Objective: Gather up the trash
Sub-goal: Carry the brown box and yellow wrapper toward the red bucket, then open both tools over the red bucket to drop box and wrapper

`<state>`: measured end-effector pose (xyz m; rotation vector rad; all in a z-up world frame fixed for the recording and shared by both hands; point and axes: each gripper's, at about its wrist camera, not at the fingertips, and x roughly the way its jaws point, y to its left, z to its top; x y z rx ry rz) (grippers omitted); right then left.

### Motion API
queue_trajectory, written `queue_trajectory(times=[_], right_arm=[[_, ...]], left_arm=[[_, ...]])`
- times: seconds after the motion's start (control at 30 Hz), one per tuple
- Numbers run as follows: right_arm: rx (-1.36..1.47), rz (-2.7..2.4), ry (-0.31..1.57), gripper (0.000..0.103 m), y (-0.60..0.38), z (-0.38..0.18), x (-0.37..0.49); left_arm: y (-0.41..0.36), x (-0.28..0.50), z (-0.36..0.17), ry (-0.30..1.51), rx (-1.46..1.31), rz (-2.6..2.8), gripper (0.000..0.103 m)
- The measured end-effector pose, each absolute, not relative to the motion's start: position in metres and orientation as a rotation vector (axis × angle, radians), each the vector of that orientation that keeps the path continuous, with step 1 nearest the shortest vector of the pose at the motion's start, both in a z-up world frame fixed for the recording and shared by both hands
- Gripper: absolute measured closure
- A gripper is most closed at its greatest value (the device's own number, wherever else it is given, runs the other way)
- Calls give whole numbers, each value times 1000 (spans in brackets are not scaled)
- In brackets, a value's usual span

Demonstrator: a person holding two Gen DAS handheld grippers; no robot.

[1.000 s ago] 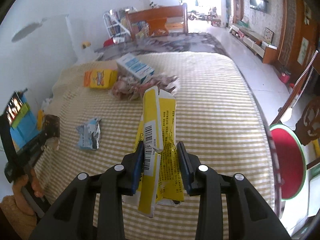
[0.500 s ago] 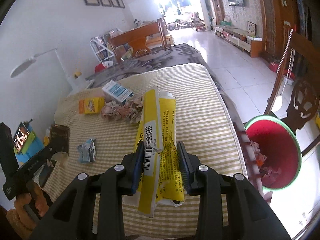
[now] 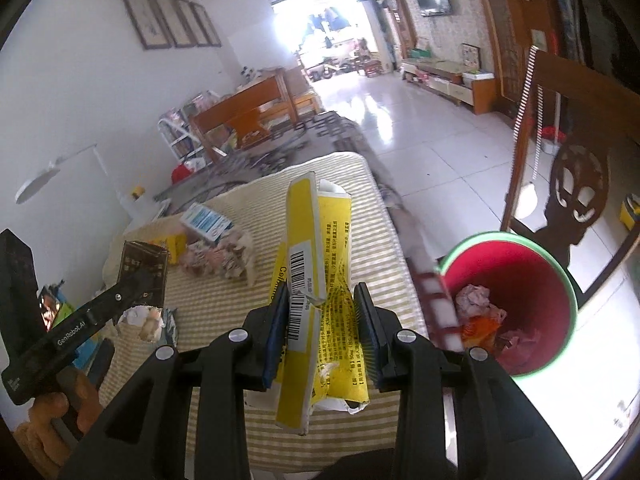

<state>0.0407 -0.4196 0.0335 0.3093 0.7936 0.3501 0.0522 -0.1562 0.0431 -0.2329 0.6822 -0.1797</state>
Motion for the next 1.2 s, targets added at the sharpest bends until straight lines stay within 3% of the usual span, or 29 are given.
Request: queue_trajectory(times=[0.53,0.7,0.83,0.87,0.9,0.93,1.2], right_arm=[[509,171,793,70,-518,10,49],[533,119,801,70,-537,-2,51],[554,97,824,70,-547,-12,51],[553,93,825,70,-549,-13,51],[552,85,827,70,-552,-14,50],[553,81,829,70,-553,-16,50],[589,81,868,70,-553,-33,51]], left_arm=[[-246,112,9,858,-228,-401,79],[-268,133,0,905,-275,-470,86],[-277,133,-3,907,-257,-490,86],[-276,130,-6,916,-241,-488,77],[-274,128,-10,928,-229,-482,57],[-269,122,-16,942,-226,-470,50],[-269,87,-51,1037,-82,-472,48]])
